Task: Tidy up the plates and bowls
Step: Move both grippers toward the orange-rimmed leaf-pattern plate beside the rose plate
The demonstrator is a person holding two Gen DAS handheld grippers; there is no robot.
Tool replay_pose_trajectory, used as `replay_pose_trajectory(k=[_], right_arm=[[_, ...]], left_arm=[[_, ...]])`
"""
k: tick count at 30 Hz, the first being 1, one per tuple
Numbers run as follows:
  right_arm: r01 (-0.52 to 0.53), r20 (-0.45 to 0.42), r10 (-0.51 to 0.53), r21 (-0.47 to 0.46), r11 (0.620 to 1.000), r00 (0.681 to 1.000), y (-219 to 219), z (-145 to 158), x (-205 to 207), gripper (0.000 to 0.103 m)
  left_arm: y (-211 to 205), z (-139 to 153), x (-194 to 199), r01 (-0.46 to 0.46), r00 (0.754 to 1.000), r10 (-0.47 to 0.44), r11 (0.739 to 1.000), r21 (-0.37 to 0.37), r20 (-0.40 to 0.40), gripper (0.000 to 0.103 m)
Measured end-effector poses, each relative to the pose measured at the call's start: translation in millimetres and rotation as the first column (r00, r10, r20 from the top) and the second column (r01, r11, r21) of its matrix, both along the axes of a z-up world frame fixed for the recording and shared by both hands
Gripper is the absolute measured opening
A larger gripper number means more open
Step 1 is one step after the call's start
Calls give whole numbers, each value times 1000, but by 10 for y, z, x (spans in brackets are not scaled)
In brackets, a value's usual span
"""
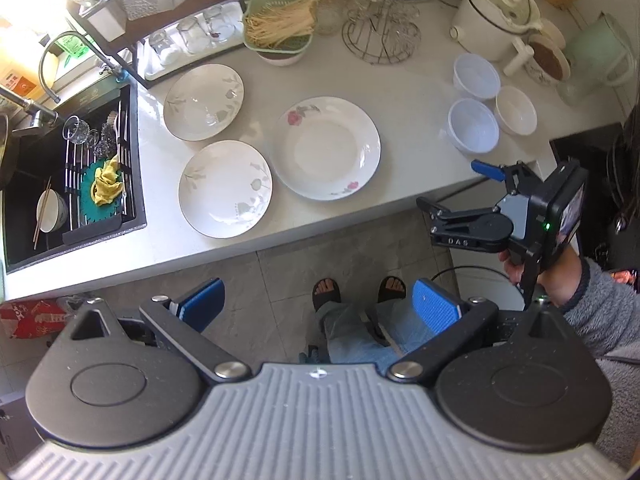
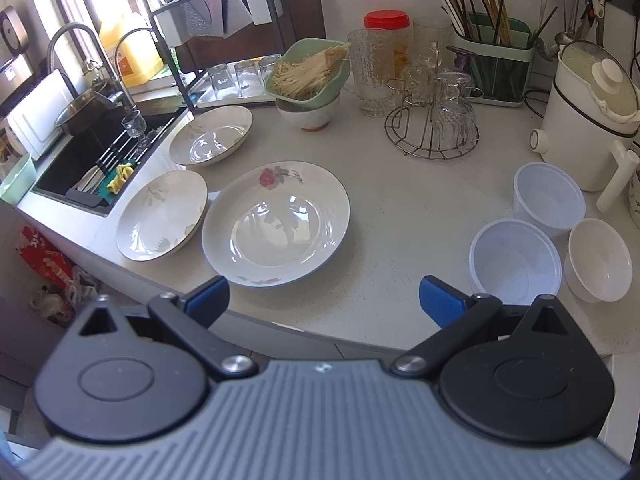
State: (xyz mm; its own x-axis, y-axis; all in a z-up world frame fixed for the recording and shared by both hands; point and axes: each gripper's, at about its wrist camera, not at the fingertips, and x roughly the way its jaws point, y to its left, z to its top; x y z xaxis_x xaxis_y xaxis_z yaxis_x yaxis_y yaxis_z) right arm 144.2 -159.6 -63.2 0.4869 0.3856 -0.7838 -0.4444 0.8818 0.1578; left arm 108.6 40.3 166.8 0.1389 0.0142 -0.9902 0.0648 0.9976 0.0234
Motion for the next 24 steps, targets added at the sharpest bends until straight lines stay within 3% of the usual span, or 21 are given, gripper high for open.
replay_pose_trajectory(k=[7, 14, 19, 24], right_arm=[[-31, -6, 31, 16, 999, 1000, 63, -16, 34, 103], [-58, 1, 58, 39, 998, 998, 128, 41, 23, 103], [-89, 38, 88, 41, 995, 995, 275, 78, -14, 103], [-70, 31, 67, 87, 994, 997, 471, 42, 50, 103]], left_arm=[[100, 42, -38, -46, 996, 50, 998, -45, 80, 102], [330, -166, -19, -84, 989, 93, 993, -81, 113, 102], [659, -431, -60, -106, 984, 120, 989, -107, 132, 102], [1075, -516, -33, -94, 966, 122, 987, -129, 229, 102]])
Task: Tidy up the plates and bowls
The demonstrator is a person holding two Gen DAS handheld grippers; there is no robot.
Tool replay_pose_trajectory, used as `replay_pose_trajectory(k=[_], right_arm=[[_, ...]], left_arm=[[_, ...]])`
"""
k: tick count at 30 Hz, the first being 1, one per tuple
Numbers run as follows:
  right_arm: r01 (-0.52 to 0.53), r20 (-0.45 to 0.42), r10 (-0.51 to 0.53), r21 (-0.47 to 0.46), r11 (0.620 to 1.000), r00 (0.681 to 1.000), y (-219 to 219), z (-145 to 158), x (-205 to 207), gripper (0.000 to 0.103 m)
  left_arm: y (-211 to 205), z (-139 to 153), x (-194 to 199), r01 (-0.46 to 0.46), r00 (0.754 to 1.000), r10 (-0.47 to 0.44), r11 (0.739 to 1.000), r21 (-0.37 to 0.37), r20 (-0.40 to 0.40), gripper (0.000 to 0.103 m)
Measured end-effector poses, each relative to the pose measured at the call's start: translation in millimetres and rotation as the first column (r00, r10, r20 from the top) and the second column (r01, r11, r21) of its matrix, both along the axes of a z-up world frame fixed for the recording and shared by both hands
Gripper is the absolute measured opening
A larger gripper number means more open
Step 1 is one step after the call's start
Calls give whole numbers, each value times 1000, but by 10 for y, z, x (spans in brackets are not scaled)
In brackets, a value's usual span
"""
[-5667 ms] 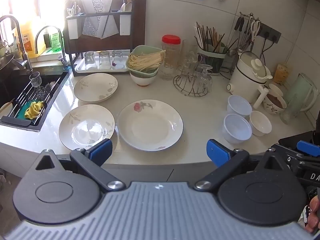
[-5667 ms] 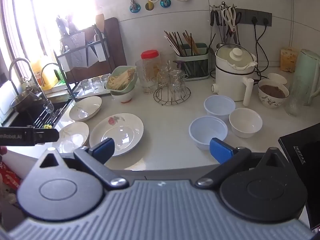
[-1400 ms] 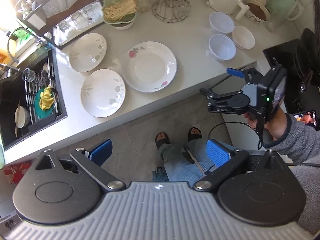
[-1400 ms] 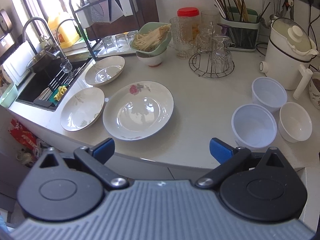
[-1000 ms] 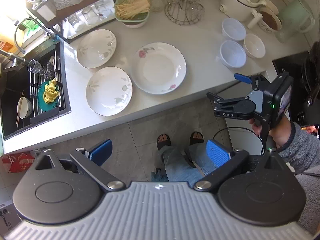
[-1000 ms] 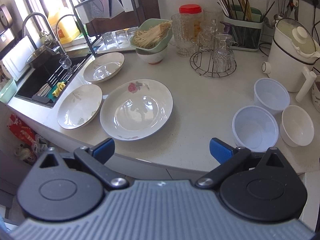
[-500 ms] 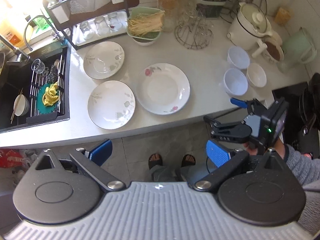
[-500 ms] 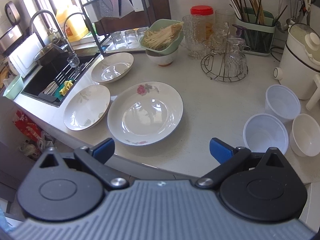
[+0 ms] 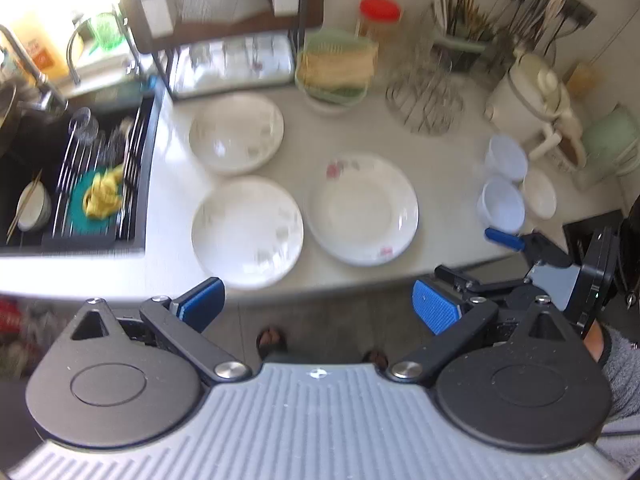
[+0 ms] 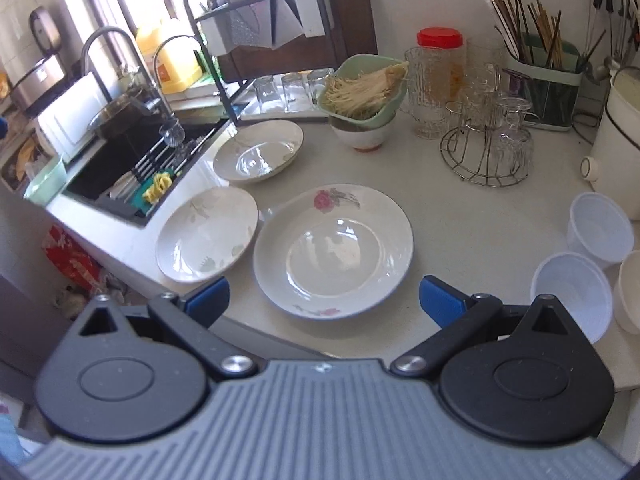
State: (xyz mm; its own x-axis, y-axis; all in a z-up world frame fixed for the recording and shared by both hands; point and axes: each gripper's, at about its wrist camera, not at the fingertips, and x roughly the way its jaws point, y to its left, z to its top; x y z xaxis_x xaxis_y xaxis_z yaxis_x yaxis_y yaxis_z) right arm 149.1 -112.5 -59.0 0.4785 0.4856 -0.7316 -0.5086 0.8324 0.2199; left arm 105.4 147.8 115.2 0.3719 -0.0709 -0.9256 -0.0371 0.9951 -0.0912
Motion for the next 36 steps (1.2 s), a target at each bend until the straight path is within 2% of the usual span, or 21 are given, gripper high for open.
replay_pose_trajectory(k=[3, 5, 9, 13, 20, 24, 26, 29, 31, 36], right_arm=[[37, 10, -37, 9, 999, 999, 154, 2, 40, 103], [59, 0, -59, 37, 998, 998, 252, -24, 56, 103], [112, -41, -109, 67, 991, 993, 480, -113, 102, 103], [204, -118, -192, 101, 974, 974, 711, -253, 132, 103], [237, -215, -203, 147, 960, 955, 1148, -502, 126, 102], [277, -280, -227, 157, 948, 933, 1343, -703, 94, 94], [291, -304, -232, 165, 942, 924, 1426, -802, 76, 82], [336, -357, -266, 149, 930, 896, 1534, -976, 75, 72], [361, -388, -284, 139, 922, 877, 1582, -1080, 83, 68], [383, -423, -315, 85, 920, 850, 1738, -1233, 120, 68]], left_arm=[[233, -41, 81, 19, 998, -19, 1000, 1, 67, 102], [384, -139, 174, 45, 996, -46, 999, 5, 79, 102], [694, -488, 381, 71, 996, -71, 997, 8, 47, 102], [985, -894, 524, 93, 996, -93, 996, 4, 17, 102], [1301, -1596, 678, 165, 983, -167, 986, -37, -77, 102], [1453, -1908, 783, 203, 975, -204, 979, -23, -90, 102], [1556, -2041, 840, 210, 973, -213, 977, -33, -92, 102], [1693, -2244, 896, 223, 968, -227, 974, -44, -111, 101], [1751, -2378, 927, 244, 962, -245, 969, -30, -123, 101], [1856, -2630, 1012, 264, 953, -269, 963, -52, -136, 100]])
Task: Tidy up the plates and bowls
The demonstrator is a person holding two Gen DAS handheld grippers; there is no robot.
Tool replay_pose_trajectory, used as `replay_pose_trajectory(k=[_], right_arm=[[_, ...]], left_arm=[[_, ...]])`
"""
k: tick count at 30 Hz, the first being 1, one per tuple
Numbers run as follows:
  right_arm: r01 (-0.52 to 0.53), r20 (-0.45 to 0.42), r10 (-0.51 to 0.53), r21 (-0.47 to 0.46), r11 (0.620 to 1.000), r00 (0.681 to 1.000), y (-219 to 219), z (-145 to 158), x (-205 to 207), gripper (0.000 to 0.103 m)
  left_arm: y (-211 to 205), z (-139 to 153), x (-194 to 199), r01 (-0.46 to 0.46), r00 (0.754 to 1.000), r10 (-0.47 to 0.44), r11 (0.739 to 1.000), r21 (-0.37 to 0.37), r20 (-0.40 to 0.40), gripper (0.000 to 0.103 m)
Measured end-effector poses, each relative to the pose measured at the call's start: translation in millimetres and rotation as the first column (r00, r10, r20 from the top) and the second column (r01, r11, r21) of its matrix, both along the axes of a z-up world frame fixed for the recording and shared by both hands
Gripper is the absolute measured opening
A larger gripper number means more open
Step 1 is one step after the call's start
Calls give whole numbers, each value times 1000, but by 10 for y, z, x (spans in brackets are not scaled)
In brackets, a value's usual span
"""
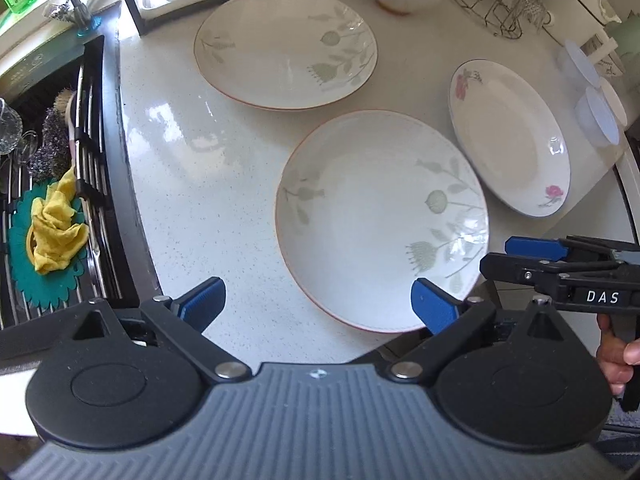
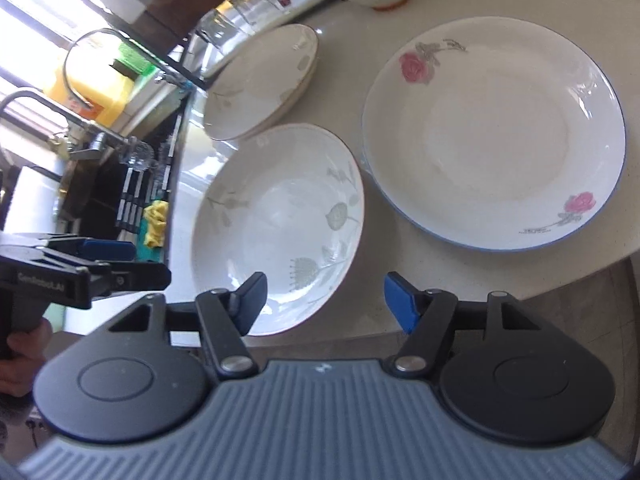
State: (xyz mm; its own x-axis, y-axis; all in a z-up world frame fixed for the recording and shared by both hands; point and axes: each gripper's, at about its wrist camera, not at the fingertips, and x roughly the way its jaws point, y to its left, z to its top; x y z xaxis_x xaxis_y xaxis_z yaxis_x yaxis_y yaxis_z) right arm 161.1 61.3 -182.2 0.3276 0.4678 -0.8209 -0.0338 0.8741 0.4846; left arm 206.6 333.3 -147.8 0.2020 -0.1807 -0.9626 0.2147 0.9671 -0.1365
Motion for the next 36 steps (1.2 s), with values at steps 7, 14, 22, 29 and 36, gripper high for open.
replay_pose_trajectory(k=[7, 14, 22, 29, 36], right_arm=[[99, -26, -98, 19, 995, 995, 32, -160, 43, 49], [173, -48, -173, 10, 985, 984, 41, -264, 98, 25], [190, -37, -189, 1, 982, 981, 123, -314, 161, 17], [139, -51, -140, -26, 990, 989, 229, -315, 214, 18], [135, -77, -134, 16, 991, 988, 203, -209, 229, 18]], left_arm=[[21, -289, 172, 61, 998, -62, 998, 9, 4, 92], [45, -449, 320, 101, 993, -100, 995, -5, 55, 65], [133, -641, 542, 95, 995, -91, 989, -117, 36, 36], [87, -645, 606, 113, 993, -110, 986, -125, 31, 32], [144, -403, 704, 110, 994, -110, 983, -150, 11, 32]])
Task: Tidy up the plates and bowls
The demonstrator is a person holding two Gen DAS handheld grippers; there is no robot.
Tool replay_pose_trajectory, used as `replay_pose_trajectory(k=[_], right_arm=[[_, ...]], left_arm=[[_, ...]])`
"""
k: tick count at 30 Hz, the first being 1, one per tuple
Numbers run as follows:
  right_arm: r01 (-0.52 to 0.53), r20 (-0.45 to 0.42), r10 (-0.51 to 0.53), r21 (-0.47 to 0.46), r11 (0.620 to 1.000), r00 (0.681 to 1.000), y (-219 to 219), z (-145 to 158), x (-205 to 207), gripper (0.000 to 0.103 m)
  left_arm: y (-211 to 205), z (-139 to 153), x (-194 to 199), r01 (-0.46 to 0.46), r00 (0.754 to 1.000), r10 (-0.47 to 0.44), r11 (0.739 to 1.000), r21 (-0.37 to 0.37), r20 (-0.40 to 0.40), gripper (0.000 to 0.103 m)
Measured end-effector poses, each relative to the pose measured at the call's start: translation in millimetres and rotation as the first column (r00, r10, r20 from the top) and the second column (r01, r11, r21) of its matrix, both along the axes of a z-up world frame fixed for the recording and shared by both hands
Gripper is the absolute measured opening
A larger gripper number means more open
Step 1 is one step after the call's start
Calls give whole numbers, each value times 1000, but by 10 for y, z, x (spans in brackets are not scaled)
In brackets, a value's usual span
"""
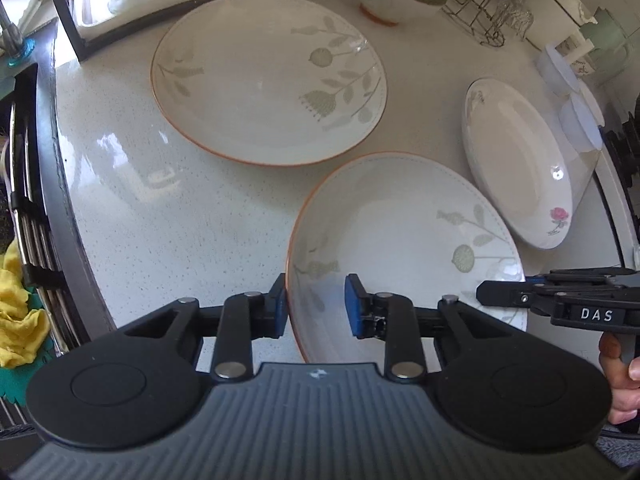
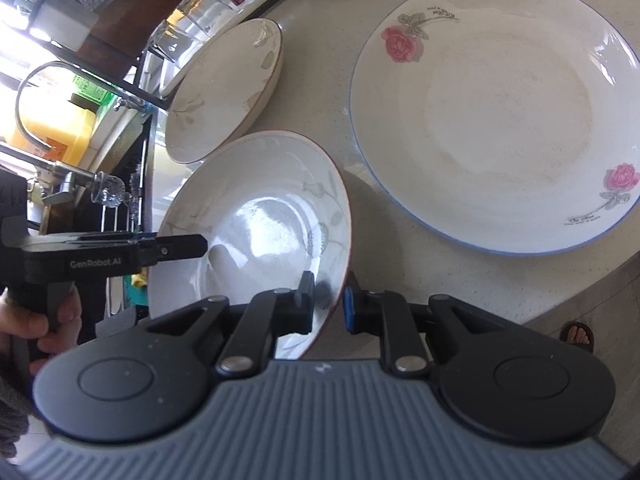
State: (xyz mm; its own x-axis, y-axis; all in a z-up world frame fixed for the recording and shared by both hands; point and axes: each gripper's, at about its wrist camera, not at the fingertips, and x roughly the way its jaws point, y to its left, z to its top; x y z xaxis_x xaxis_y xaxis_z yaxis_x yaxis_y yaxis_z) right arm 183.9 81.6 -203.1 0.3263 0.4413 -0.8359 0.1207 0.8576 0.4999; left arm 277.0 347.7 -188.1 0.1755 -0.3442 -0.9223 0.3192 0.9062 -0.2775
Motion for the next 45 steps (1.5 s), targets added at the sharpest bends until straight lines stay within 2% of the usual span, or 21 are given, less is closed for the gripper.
replay_pose_trajectory(k=[5, 14, 20, 24, 30, 45], right_arm=[[-4, 2, 4, 19, 1000, 1000, -35, 195, -35, 18], [22, 57, -23, 28, 999, 998, -332, 538, -58, 18], [67, 80, -66, -8, 998, 995, -652, 504, -63, 18], [102, 82, -103, 16, 995, 991, -909, 468, -78, 18], [53, 113, -48, -38, 998, 992, -1110, 503, -80, 18], [47, 141, -41, -38, 998, 989, -1712, 349, 119, 18]], left_arm=[[15, 274, 51, -14, 1000, 14, 999, -44, 8, 32], [-273, 742, 16, -18, 998, 22, 998, -62, 62, 32], [-672, 677, 25, -40, 998, 44, 996, -76, 54, 33], [-878, 646, 4, -66, 996, 71, 994, -88, 52, 33], [-1138, 540, -53, -116, 992, 119, 990, -82, 31, 33], [-1706, 489, 132, -189, 981, 192, 978, -92, 22, 33]])
